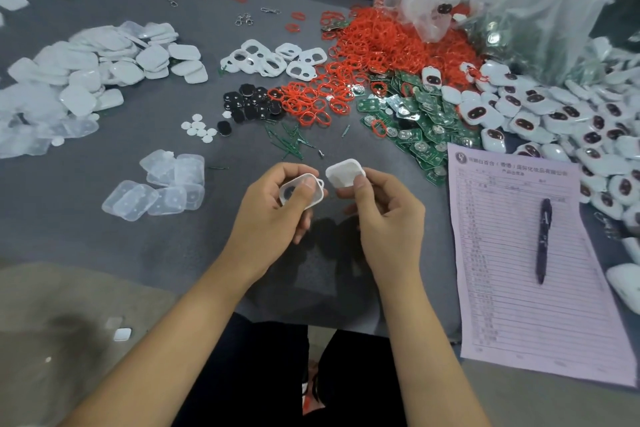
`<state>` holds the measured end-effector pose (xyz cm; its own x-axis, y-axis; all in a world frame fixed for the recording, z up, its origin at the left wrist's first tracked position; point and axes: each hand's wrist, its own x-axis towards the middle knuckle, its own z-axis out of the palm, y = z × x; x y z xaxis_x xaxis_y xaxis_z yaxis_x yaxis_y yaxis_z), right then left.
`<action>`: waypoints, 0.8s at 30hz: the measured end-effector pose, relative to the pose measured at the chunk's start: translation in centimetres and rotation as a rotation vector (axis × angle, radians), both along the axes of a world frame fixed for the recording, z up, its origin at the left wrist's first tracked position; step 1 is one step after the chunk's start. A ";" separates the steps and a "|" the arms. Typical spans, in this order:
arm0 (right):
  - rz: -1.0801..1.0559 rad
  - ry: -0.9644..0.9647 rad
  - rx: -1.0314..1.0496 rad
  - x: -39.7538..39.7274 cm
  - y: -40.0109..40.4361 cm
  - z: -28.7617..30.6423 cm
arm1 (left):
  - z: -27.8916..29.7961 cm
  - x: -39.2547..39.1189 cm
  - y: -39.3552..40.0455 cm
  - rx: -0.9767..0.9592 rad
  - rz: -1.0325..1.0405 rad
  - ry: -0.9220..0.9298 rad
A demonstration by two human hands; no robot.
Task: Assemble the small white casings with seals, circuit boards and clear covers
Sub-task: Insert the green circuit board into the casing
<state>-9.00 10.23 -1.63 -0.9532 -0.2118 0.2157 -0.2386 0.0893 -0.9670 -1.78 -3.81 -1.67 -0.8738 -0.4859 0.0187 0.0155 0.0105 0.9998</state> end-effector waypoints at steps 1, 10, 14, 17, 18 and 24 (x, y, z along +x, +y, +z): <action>-0.002 -0.003 0.004 0.0 0.0 0.0 | -0.1 0.0 0.0 -0.007 -0.003 -0.004; -0.097 -0.006 -0.042 0.0 0.2 0.3 | 0.5 -0.2 0.2 0.161 -0.041 0.017; -0.112 -0.103 -0.254 0.0 0.1 0.6 | 0.5 -0.3 0.1 0.237 -0.072 0.020; -0.158 -0.136 -0.327 -0.1 0.3 0.7 | 0.4 -0.4 -0.1 0.323 -0.106 0.015; -0.160 -0.137 -0.330 -0.3 0.4 0.7 | 0.4 -0.4 -0.3 0.346 -0.112 0.012; -0.108 -0.072 -0.247 -0.2 0.0 0.4 | 0.3 -0.8 -0.6 0.439 -0.108 -0.008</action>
<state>-9.23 10.22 -1.18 -0.9823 -0.0572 0.1786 -0.1700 -0.1305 -0.9768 -2.55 -4.38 -1.32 -0.9193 -0.3521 -0.1760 -0.0149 -0.4157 0.9094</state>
